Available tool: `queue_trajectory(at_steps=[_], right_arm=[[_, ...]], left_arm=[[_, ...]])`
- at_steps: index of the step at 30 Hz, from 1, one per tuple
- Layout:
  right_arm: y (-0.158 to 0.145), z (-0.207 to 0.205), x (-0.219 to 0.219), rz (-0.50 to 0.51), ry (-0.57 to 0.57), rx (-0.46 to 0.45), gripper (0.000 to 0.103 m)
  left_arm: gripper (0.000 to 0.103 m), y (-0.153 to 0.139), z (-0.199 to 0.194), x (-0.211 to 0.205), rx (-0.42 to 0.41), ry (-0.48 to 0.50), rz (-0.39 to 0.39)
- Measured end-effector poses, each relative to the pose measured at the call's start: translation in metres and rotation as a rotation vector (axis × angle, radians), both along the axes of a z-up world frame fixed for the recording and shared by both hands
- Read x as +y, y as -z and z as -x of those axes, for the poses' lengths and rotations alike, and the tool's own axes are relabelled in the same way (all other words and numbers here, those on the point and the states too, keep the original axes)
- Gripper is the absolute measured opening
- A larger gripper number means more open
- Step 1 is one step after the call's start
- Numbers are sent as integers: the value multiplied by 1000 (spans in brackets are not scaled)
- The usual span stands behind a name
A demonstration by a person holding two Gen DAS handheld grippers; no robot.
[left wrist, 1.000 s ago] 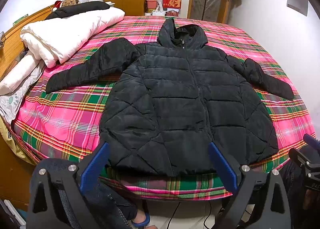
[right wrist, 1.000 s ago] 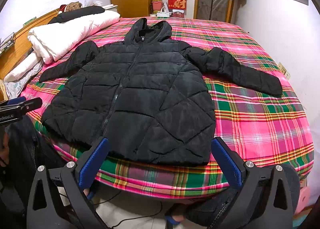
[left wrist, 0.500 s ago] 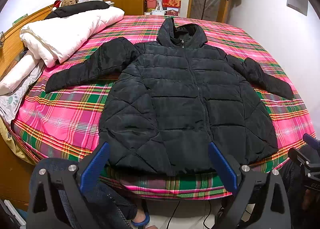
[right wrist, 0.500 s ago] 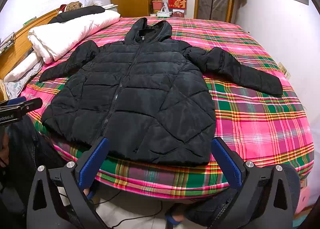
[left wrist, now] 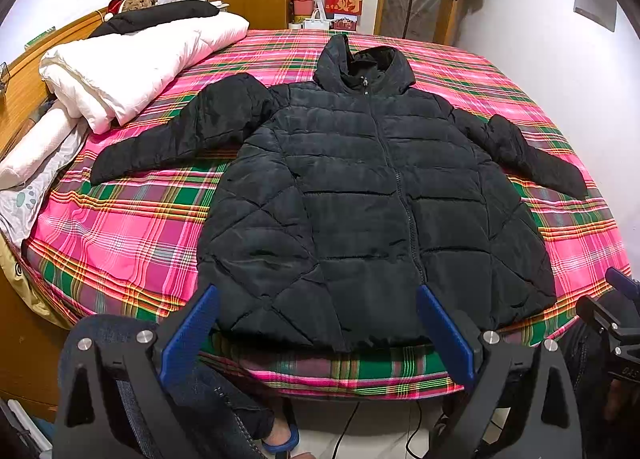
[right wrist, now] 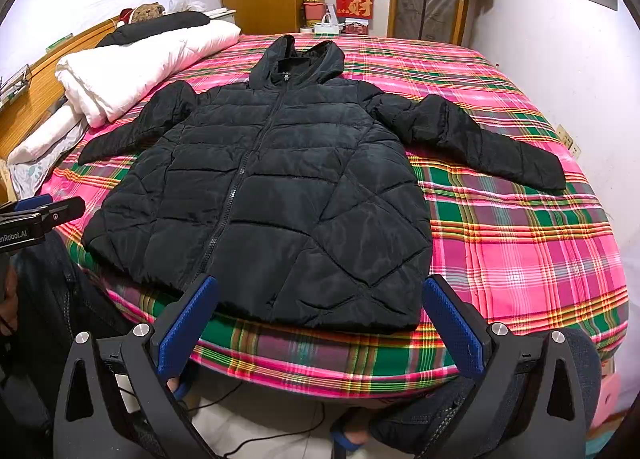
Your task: Fold large clothes
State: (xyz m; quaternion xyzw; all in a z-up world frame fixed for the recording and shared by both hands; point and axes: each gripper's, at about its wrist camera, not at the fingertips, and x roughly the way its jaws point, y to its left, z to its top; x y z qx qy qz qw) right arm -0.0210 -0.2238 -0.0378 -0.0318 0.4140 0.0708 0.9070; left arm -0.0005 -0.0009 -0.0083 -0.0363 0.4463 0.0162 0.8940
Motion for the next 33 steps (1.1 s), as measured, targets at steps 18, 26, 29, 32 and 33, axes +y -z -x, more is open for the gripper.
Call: queue_trajectory(at_steps=[18, 26, 29, 32, 33], right_arm=[[9, -3, 3, -7, 2, 18, 101], [9, -19, 6, -18, -15, 32, 101], [8, -31, 11, -25, -25, 29, 101], [7, -47, 17, -29, -41, 21, 101], [6, -53, 20, -32, -47, 18, 101]], left_arm=[[100, 5, -7, -1, 21, 12, -2], [100, 7, -23, 6, 18, 13, 17], [100, 6, -36, 15, 10, 6, 28], [100, 4, -53, 27, -2, -5, 33], [100, 4, -58, 32, -5, -11, 34]])
